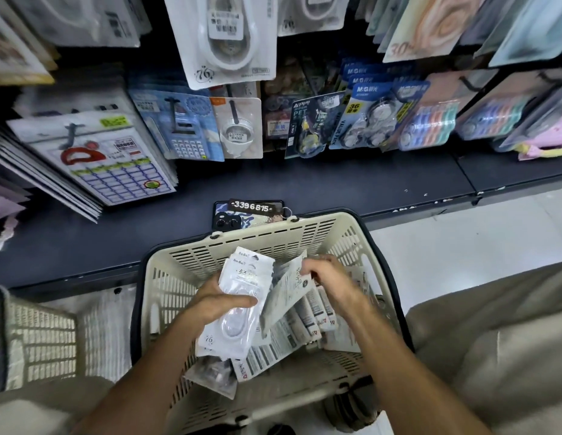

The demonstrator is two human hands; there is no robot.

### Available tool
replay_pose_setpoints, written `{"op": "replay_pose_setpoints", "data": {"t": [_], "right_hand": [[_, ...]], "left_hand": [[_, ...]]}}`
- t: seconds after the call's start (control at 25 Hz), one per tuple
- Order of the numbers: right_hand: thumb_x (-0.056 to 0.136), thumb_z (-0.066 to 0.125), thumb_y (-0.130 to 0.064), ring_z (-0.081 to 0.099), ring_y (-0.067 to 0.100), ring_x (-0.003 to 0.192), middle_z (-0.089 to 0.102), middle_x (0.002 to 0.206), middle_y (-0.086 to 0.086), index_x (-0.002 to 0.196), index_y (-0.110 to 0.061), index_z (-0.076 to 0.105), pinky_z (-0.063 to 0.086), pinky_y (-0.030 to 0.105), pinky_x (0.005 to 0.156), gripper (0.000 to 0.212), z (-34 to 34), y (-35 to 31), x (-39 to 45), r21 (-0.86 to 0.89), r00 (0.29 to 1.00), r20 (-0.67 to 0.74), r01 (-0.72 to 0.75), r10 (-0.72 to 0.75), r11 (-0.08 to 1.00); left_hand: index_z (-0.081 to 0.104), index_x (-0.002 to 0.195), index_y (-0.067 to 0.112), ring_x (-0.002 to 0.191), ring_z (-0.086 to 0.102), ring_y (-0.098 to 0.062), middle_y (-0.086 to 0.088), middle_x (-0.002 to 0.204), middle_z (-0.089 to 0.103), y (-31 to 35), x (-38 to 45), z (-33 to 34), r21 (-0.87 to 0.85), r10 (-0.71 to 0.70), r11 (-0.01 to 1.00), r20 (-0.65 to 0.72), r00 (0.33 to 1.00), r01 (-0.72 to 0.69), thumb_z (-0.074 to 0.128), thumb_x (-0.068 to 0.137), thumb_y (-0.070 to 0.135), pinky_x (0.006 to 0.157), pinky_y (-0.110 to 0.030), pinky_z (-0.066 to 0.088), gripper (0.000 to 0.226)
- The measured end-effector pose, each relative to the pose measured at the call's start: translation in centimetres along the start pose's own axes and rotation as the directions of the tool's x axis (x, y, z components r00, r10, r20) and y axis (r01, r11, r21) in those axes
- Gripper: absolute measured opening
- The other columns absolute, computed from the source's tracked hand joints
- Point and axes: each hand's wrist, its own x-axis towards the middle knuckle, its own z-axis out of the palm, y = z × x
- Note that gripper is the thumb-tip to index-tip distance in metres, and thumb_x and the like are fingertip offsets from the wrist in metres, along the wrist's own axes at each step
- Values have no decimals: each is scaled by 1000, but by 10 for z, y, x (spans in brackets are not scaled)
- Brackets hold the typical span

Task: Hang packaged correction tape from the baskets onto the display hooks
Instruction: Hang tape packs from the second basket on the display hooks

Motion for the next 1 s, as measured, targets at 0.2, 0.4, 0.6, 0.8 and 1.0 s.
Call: {"op": "replay_pose_setpoints", "data": {"t": [0.2,0.4,0.6,0.8,1.0], "right_hand": [[88,67,-2,62,13,120,69,128,-6,110,-13,76,49,38,102,27,2,-8,-16,71,881,437,167,-181,983],[75,86,-26,64,9,115,53,140,-18,136,-48,55,57,19,81,72,15,5,-31,-14,939,271,224,-211,975],[58,74,-83,75,23,71,78,85,-2,99,-18,72,53,27,47,77,6,-18,-40,-239,983,181,64,-20,969],[67,86,-47,59,20,48,76,86,13,81,-13,69,42,25,41,40,-38,-95,-79,-10,937,174,308,-302,951],[79,79,-27,54,13,50,72,84,9,99,-15,72,47,25,46,25,-53,-164,-130,198,784,152,573,-602,795]], "left_hand": [[69,117,24,97,75,-37,-11,106,78,14,-17,9,-177,18,984,88,996,-2,102,25,50,94,-61,55,102],[78,107,17,93,75,-42,-21,102,77,19,-29,2,-319,-22,945,141,990,66,104,29,40,93,-64,54,85],[81,101,9,92,74,-47,-28,103,75,47,-36,3,-434,49,900,173,984,31,105,26,33,90,-62,56,82],[79,101,7,80,75,-41,-29,99,75,125,-73,-4,-511,316,834,129,940,-210,101,32,19,72,-46,60,74],[74,113,15,101,73,-41,-18,106,77,209,-140,-26,-401,499,804,50,865,-440,103,22,38,92,-55,57,98]]}}
